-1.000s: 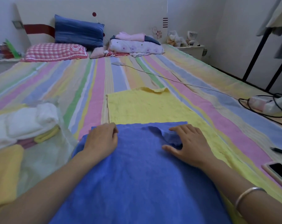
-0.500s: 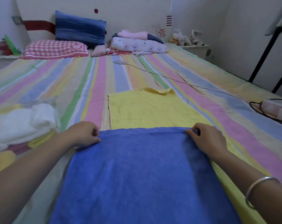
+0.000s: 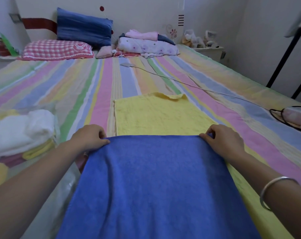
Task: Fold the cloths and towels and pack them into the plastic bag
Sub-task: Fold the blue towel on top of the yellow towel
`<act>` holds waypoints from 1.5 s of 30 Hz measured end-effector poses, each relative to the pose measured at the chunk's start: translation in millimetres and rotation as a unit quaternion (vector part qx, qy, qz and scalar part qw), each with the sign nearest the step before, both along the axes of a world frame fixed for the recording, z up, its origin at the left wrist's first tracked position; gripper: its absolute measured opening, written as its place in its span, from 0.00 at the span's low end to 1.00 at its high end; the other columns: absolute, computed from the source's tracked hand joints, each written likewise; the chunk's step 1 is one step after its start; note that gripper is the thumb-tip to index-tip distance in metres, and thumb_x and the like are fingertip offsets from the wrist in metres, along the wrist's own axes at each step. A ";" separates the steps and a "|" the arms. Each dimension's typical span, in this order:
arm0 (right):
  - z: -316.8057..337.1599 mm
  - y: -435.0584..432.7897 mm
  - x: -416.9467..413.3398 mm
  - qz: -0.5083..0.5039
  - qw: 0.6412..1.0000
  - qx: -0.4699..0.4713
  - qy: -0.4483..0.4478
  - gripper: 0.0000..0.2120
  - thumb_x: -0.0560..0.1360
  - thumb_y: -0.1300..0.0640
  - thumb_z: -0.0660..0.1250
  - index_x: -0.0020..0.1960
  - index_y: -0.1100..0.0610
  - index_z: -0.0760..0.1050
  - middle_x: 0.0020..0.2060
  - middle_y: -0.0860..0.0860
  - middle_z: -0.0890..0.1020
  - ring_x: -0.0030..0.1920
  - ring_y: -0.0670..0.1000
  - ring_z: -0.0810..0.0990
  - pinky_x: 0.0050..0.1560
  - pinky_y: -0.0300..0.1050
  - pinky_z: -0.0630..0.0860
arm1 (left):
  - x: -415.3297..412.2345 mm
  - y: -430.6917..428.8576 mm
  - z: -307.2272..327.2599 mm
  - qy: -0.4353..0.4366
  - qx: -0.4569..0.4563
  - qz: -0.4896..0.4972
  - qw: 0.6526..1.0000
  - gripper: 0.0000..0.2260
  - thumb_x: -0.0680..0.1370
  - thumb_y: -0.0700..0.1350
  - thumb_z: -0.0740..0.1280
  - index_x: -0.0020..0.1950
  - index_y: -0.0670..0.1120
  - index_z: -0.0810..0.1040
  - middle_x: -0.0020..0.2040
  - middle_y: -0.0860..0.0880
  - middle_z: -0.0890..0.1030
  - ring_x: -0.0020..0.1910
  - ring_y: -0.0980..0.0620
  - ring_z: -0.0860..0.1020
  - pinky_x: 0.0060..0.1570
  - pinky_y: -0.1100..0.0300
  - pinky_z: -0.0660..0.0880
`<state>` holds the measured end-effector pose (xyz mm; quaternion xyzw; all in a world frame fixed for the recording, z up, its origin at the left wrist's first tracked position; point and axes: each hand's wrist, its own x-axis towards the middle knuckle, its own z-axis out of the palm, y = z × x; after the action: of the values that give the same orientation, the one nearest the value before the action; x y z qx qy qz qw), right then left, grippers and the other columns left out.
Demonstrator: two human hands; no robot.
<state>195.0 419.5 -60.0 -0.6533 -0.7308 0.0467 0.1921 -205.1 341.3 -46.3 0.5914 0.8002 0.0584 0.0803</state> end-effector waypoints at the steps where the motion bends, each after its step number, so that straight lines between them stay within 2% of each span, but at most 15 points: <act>1: -1.4 0.5 0.2 0.005 1.000 -0.015 0.001 0.13 0.75 0.38 0.63 0.44 0.48 0.73 0.44 0.44 0.76 0.43 0.51 0.76 0.38 0.46 0.70 | 0.3 -0.1 -0.4 -0.010 -0.001 0.003 1.000 0.09 0.73 0.54 0.72 0.43 0.51 0.76 0.46 0.52 0.80 0.49 0.49 0.78 0.48 0.54 0.75; 3: -1.0 2.1 1.8 0.019 0.998 -0.054 0.000 0.15 0.74 0.36 0.63 0.49 0.47 0.72 0.47 0.43 0.74 0.47 0.50 0.76 0.43 0.48 0.74 | -0.3 -1.0 1.0 -0.045 -0.009 0.003 0.999 0.11 0.72 0.54 0.73 0.47 0.51 0.76 0.47 0.53 0.79 0.49 0.50 0.77 0.47 0.55 0.75; 7: 9.9 -0.2 4.0 0.053 0.988 -0.139 0.033 0.15 0.73 0.38 0.67 0.53 0.47 0.74 0.47 0.44 0.76 0.49 0.50 0.76 0.47 0.49 0.74 | 1.2 -7.2 9.5 -0.086 -0.033 0.002 0.996 0.12 0.71 0.53 0.75 0.47 0.51 0.77 0.43 0.53 0.77 0.40 0.54 0.75 0.32 0.61 0.69; 11: 18.6 -8.5 3.5 0.069 0.983 -0.167 0.039 0.12 0.73 0.44 0.70 0.51 0.50 0.75 0.46 0.47 0.78 0.47 0.51 0.76 0.43 0.46 0.72 | 4.4 -14.3 17.1 -0.057 -0.019 -0.027 0.998 0.06 0.71 0.49 0.75 0.43 0.51 0.79 0.40 0.51 0.79 0.38 0.53 0.75 0.32 0.61 0.67; 15: 29.9 -24.9 4.7 0.033 0.995 -0.087 0.031 0.06 0.74 0.47 0.69 0.46 0.47 0.75 0.44 0.47 0.79 0.47 0.53 0.76 0.43 0.47 0.71 | 8.2 -30.1 33.8 -0.058 0.079 -0.004 0.995 0.05 0.71 0.47 0.74 0.40 0.52 0.79 0.41 0.51 0.81 0.45 0.47 0.79 0.43 0.56 0.73; 17: 36.6 -38.7 7.6 0.001 0.995 -0.033 0.096 0.05 0.73 0.49 0.70 0.45 0.48 0.75 0.41 0.47 0.79 0.42 0.53 0.77 0.38 0.45 0.67 | 13.1 -41.5 47.5 -0.125 0.134 0.021 0.983 0.03 0.72 0.45 0.74 0.41 0.48 0.81 0.41 0.49 0.83 0.39 0.48 0.82 0.41 0.57 0.77; 19: 42.1 -52.6 11.4 0.004 0.981 -0.011 0.195 0.04 0.73 0.53 0.70 0.43 0.51 0.75 0.36 0.49 0.80 0.34 0.51 0.78 0.35 0.45 0.67 | 21.1 -54.9 64.2 -0.244 0.170 0.048 0.954 0.03 0.73 0.41 0.73 0.43 0.43 0.81 0.40 0.45 0.82 0.31 0.49 0.80 0.30 0.61 0.78; 22: 54.7 -82.1 17.2 0.011 0.934 -0.012 0.356 0.05 0.75 0.59 0.68 0.42 0.55 0.74 0.32 0.53 0.79 0.23 0.49 0.78 0.32 0.46 0.74 | 32.1 -78.6 90.3 -0.434 0.182 0.070 0.880 0.04 0.75 0.36 0.70 0.49 0.36 0.80 0.44 0.42 0.78 0.40 0.49 0.78 0.28 0.64 0.79; 25: 66.7 -122.3 24.0 0.017 0.859 -0.040 0.510 0.02 0.78 0.62 0.65 0.46 0.60 0.73 0.39 0.55 0.80 0.30 0.51 0.84 0.33 0.47 0.82 | 39.7 -109.4 108.8 -0.578 0.182 0.057 0.793 0.04 0.79 0.35 0.65 0.50 0.39 0.79 0.46 0.43 0.77 0.46 0.48 0.77 0.37 0.60 0.82; 27: 68.5 -151.9 30.6 0.030 0.825 -0.046 0.563 0.03 0.79 0.63 0.63 0.46 0.60 0.73 0.41 0.56 0.81 0.37 0.53 0.85 0.35 0.44 0.82 | 44.8 -132.4 111.2 -0.616 0.186 0.026 0.765 0.05 0.79 0.35 0.63 0.49 0.40 0.78 0.46 0.42 0.78 0.49 0.47 0.76 0.45 0.55 0.82; 31: 60.7 -213.2 47.6 0.032 0.805 -0.049 0.591 0.03 0.80 0.64 0.61 0.48 0.61 0.73 0.44 0.58 0.83 0.44 0.54 0.86 0.36 0.41 0.81 | 56.1 -188.4 96.8 -0.582 0.183 -0.047 0.791 0.02 0.74 0.38 0.69 0.44 0.44 0.80 0.43 0.44 0.79 0.48 0.48 0.77 0.54 0.57 0.79; 33: 54.3 -241.3 56.7 0.032 0.802 -0.058 0.593 0.03 0.80 0.65 0.60 0.51 0.65 0.72 0.43 0.59 0.83 0.44 0.54 0.86 0.37 0.41 0.81 | 58.1 -217.0 82.5 -0.514 0.184 -0.083 0.834 0.06 0.68 0.43 0.74 0.43 0.47 0.81 0.41 0.48 0.81 0.44 0.53 0.78 0.51 0.62 0.76; 35: 45.9 -266.1 64.3 0.037 0.804 -0.073 0.589 0.02 0.79 0.67 0.60 0.48 0.64 0.71 0.42 0.60 0.83 0.43 0.54 0.85 0.37 0.42 0.82 | 60.1 -242.4 62.6 -0.464 0.193 -0.100 0.859 0.06 0.71 0.36 0.75 0.44 0.43 0.81 0.38 0.52 0.82 0.40 0.58 0.78 0.45 0.69 0.74; 40: 20.8 -307.2 71.9 0.061 0.867 -0.100 0.484 0.04 0.76 0.72 0.63 0.44 0.66 0.73 0.40 0.57 0.82 0.40 0.53 0.83 0.39 0.40 0.81 | 62.8 -289.7 19.8 -0.337 0.127 -0.157 0.920 0.08 0.64 0.52 0.70 0.42 0.54 0.81 0.42 0.53 0.85 0.44 0.56 0.83 0.47 0.62 0.76; 45: 15.1 -320.3 76.5 0.087 0.924 -0.080 0.362 0.11 0.72 0.72 0.64 0.42 0.57 0.76 0.43 0.48 0.85 0.44 0.47 0.83 0.45 0.44 0.79 | 62.8 -301.3 8.6 -0.325 0.137 -0.138 0.926 0.07 0.63 0.47 0.68 0.40 0.53 0.79 0.47 0.56 0.85 0.52 0.60 0.82 0.53 0.64 0.76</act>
<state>271.5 99.3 -44.8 -0.5386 -0.6593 0.3554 0.3858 -142.3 40.0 -37.7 0.6500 0.6248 0.3449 0.2610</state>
